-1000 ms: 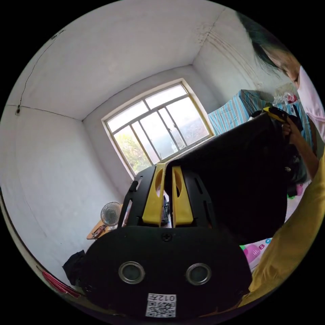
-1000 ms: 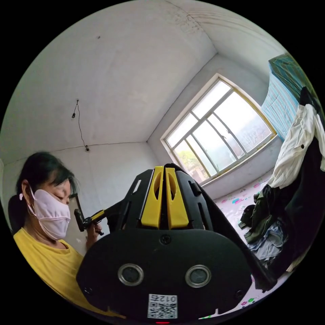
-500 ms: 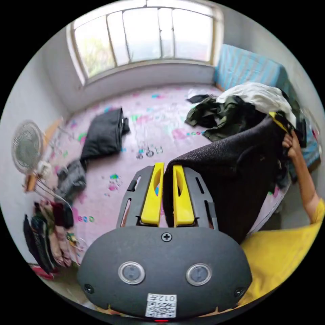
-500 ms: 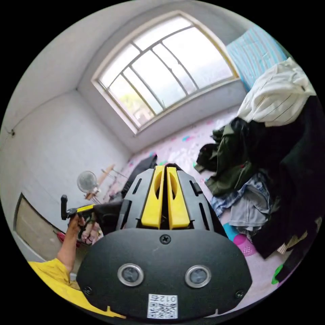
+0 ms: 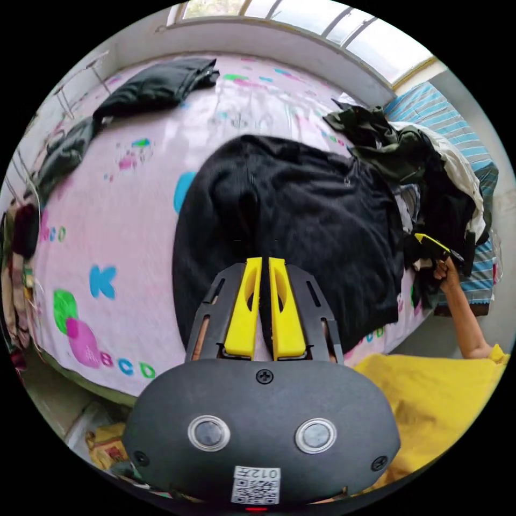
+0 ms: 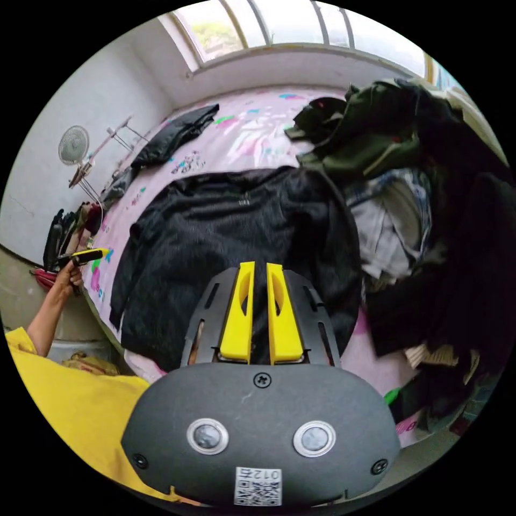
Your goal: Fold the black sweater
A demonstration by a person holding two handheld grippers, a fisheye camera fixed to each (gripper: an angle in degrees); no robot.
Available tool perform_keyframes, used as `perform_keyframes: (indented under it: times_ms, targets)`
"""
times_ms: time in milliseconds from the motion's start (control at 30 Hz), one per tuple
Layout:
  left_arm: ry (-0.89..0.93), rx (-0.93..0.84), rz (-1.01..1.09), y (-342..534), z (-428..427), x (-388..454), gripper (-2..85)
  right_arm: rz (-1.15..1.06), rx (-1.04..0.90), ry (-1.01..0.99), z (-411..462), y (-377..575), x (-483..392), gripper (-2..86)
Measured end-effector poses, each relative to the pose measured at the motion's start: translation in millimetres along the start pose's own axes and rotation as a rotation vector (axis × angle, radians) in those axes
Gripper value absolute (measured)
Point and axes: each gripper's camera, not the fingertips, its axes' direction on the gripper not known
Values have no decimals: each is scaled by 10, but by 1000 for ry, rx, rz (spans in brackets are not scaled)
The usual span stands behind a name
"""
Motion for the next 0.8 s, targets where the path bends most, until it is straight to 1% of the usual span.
perform_keyframes:
  times_ms: [67, 167, 300, 400, 467, 567, 600, 667, 733, 800]
  targets:
    - [65, -59, -54, 367, 191, -84, 23, 48, -63, -47, 138, 282, 230, 38]
    - [95, -131, -131, 674, 404, -154, 43, 133, -147, -107, 352, 659, 576, 57]
    - [98, -158, -224, 783, 511, -272, 76, 246, -162, -211, 526, 912, 1006, 72]
    - [154, -158, -252, 736, 572, -373, 89, 298, -179, -290, 680, 941, 1259, 76]
    - [200, -158, -244, 640, 624, -425, 96, 296, -187, -301, 767, 918, 1370, 75]
    - [140, -171, -232, 496, 664, -465, 97, 271, -260, -229, 928, 812, 1500, 68]
    - [122, -177, -223, 464, 668, -462, 97, 225, -295, -169, 979, 744, 1510, 65]
    - [7, -221, -173, 336, 711, -412, 94, 123, -369, -78, 1087, 628, 1475, 63]
    - [-57, -252, -156, 252, 771, -375, 93, -11, -455, 36, 1267, 500, 1400, 60]
    - [-102, -258, -154, 176, 797, -361, 93, -78, -492, 89, 1381, 427, 1374, 57]
